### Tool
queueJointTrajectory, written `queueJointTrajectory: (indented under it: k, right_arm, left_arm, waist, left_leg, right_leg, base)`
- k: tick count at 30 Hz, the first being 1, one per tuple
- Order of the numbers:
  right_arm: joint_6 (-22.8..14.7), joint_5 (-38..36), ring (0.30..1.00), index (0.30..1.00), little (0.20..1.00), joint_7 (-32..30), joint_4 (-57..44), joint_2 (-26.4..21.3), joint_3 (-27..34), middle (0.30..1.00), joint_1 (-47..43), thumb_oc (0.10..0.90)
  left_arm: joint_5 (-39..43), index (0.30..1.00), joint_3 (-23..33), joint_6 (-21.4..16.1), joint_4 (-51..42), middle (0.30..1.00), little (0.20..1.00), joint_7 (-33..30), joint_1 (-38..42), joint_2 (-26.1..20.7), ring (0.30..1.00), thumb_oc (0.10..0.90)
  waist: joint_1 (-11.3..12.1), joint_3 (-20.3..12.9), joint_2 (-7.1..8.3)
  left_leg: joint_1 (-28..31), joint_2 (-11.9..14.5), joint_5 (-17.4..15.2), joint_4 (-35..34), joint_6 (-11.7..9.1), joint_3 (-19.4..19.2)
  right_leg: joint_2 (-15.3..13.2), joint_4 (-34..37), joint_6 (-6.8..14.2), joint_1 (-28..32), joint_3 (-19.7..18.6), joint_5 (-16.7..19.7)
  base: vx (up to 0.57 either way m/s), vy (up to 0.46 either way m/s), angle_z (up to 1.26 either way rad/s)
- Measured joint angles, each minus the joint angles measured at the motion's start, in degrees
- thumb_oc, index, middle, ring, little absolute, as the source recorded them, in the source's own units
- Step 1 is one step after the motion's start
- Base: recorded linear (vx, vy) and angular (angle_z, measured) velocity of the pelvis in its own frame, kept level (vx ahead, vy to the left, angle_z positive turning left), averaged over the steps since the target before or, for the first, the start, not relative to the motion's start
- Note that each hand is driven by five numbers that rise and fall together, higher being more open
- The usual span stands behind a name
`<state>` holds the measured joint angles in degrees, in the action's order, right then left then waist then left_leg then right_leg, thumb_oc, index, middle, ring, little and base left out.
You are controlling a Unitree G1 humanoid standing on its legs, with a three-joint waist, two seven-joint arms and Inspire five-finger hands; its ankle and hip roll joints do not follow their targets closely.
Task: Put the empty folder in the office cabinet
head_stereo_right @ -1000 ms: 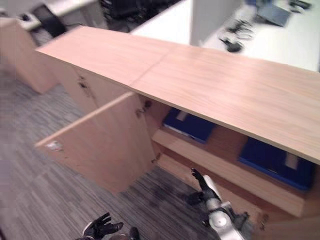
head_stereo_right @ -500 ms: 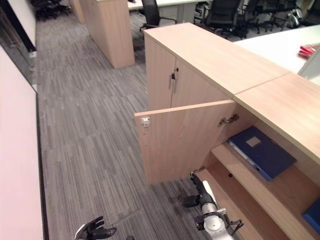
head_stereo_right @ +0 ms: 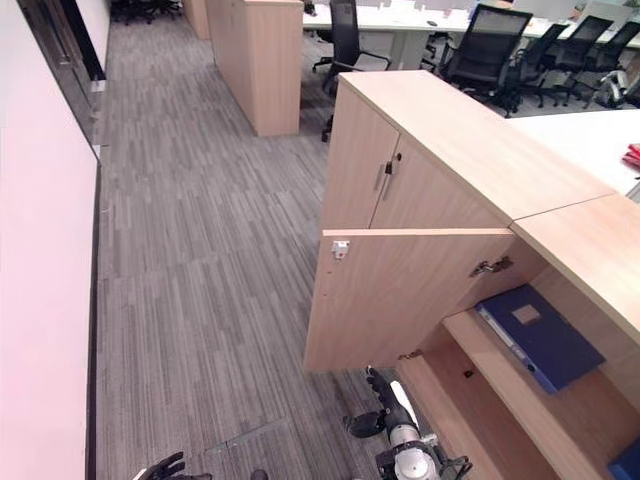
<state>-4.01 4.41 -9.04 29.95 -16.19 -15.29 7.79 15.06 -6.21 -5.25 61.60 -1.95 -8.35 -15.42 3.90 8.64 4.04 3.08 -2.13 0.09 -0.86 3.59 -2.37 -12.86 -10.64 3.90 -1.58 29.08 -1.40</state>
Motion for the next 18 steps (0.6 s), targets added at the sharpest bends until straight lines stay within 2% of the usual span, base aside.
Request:
queueJointTrajectory:
  k: [2,5,11,14,15,16,17,18]
  right_arm:
    - [0.00,0.01,0.900,0.900,0.900,0.07,0.03,-0.41,0.25,0.900,0.14,0.800]
    - [0.04,0.02,0.900,0.900,0.900,0.38,-0.02,-0.61,0.23,0.900,0.37,0.800]
    - [0.07,0.04,0.900,0.900,0.900,0.37,-0.06,-1.97,0.35,0.900,0.60,0.800]
    - [0.06,0.04,0.900,0.900,0.900,0.36,-0.44,-2.31,0.48,0.900,1.28,0.800]
    - [-0.01,0.01,0.900,0.900,0.900,1.55,-0.91,-3.61,0.63,0.900,1.35,0.800]
    - [-0.10,0.02,0.900,0.900,0.900,2.05,-1.51,-5.04,0.89,0.900,1.47,0.800]
    - [-0.06,0.04,0.900,0.900,0.900,1.19,-3.85,-5.85,4.27,0.900,2.62,0.800]
    - [-0.57,-0.03,0.900,0.900,0.900,1.22,-4.28,-6.53,4.98,0.900,2.98,0.800]
  left_arm:
    - [-0.20,0.900,-0.12,-0.11,-0.31,0.900,0.900,0.05,-0.14,0.51,0.900,0.800]
    - [-0.20,0.900,0.47,-0.07,-0.33,0.900,0.900,0.06,0.03,0.60,0.900,0.800]
    - [-0.18,0.900,0.24,-0.08,-2.84,0.900,0.900,0.06,0.29,0.75,0.900,0.800]
    - [-0.01,0.900,-0.39,-0.11,-9.46,0.900,0.900,0.11,-1.47,0.60,0.900,0.800]
    - [0.02,0.900,0.15,-1.80,-9.85,0.900,0.900,4.47,-2.51,-1.28,0.900,0.800]
    - [0.04,0.900,-0.11,-2.63,-10.33,0.900,0.900,6.56,-2.96,-3.34,0.900,0.800]
    - [-0.04,0.900,-0.04,-1.31,-12.85,0.900,0.900,3.03,-3.46,-5.40,0.900,0.800]
    - [-0.11,0.900,0.95,-2.20,-13.17,0.900,0.900,2.75,-3.36,-6.08,0.900,0.800]
  waist:
    - [0.38,0.18,-0.91]
    - [0.51,0.19,-0.89]
    - [0.60,0.13,-0.86]
    - [0.42,0.05,-1.05]
    - [1.10,0.21,-2.24]
    - [0.86,0.15,-2.44]
    - [0.32,0.04,-3.64]
    - [0.15,0.00,-4.63]
  left_leg:
    - [-0.49,0.55,-0.13,0.14,-0.46,0.15]
    - [-1.02,1.28,0.05,0.60,-1.23,0.00]
    - [-0.48,1.76,-0.10,0.31,-1.46,-0.23]
    - [0.25,1.85,-0.05,-0.60,-1.55,-0.25]
    - [0.19,1.86,0.23,-1.04,-1.65,-0.28]
    - [0.47,1.97,0.18,-1.07,-1.65,-0.32]
    - [1.03,1.84,0.23,-1.54,-1.69,-0.28]
    - [1.14,1.83,0.27,-1.75,-1.70,-0.33]
  right_leg:
    - [1.08,1.73,0.20,0.32,-0.17,0.45]
    - [2.34,3.32,-0.89,0.65,-0.13,1.54]
    - [3.25,5.35,-1.27,1.82,-0.06,2.04]
    - [3.58,6.56,-1.19,2.53,-0.06,2.14]
    - [3.66,6.77,-1.29,2.57,-0.11,2.48]
    - [3.86,6.96,-1.24,2.69,-0.10,2.48]
    - [3.91,7.74,-1.12,3.21,-0.13,2.67]
    - [4.00,8.29,-1.04,3.37,-0.16,2.83]
  base:
    - [0.01,-0.015,0.02]
    - [0.02,-0.031,-0.06]
    - [0.03,-0.052,-0.01]
    - [0.01,-0.062,-0.01]
    - [0.00,-0.048,-0.02]
    - [0.01,-0.108,0.00]
    - [0.02,-0.082,0.03]
    - [0.03,-0.115,0.03]
